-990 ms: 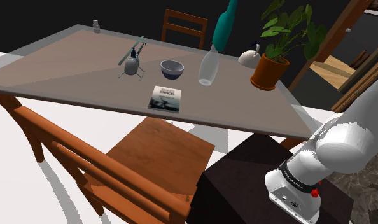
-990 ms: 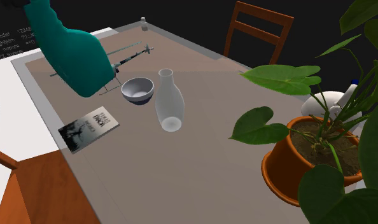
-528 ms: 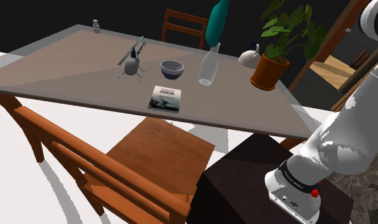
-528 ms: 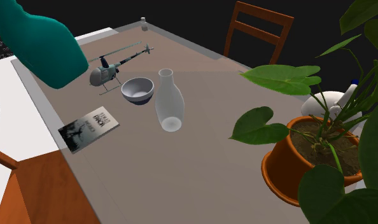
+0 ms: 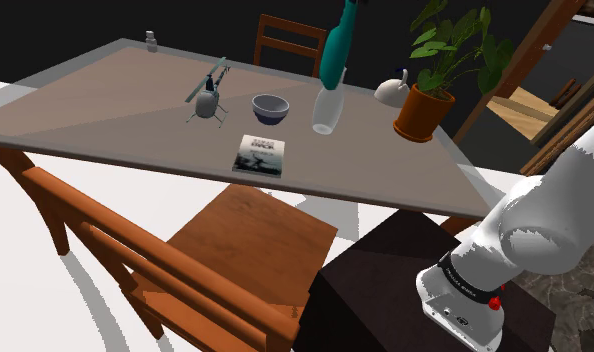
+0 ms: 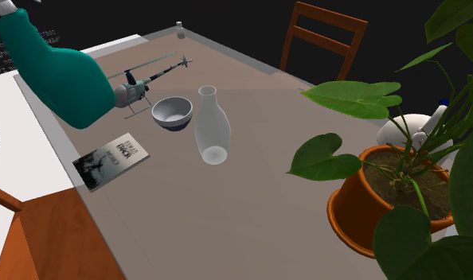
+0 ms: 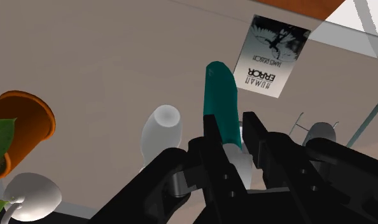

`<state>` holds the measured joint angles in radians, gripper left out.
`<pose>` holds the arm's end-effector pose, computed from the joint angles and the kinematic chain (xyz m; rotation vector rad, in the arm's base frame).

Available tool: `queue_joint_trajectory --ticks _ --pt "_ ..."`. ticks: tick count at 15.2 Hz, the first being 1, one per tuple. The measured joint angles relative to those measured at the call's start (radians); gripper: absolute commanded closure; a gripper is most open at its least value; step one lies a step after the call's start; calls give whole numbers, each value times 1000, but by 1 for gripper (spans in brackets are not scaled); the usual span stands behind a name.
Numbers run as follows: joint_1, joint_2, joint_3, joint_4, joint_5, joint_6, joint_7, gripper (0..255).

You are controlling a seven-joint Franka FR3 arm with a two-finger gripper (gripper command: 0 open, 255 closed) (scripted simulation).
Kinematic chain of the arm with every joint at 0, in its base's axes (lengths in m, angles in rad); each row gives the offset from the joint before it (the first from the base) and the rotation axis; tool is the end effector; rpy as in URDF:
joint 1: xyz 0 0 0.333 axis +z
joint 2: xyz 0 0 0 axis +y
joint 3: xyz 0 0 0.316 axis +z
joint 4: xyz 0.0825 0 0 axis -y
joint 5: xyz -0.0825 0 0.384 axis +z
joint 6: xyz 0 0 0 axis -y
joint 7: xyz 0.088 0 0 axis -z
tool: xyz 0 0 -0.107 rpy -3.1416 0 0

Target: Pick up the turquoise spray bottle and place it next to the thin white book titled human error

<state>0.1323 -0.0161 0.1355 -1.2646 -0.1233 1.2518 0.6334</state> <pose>0.4896 0.1188 0.7444 2.9727 -0.6096 0.0832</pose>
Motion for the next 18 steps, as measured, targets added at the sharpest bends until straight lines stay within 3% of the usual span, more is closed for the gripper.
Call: queue_joint_trajectory --ticks 18 --pt "-6 -132 -12 -415 22 284 16 255"
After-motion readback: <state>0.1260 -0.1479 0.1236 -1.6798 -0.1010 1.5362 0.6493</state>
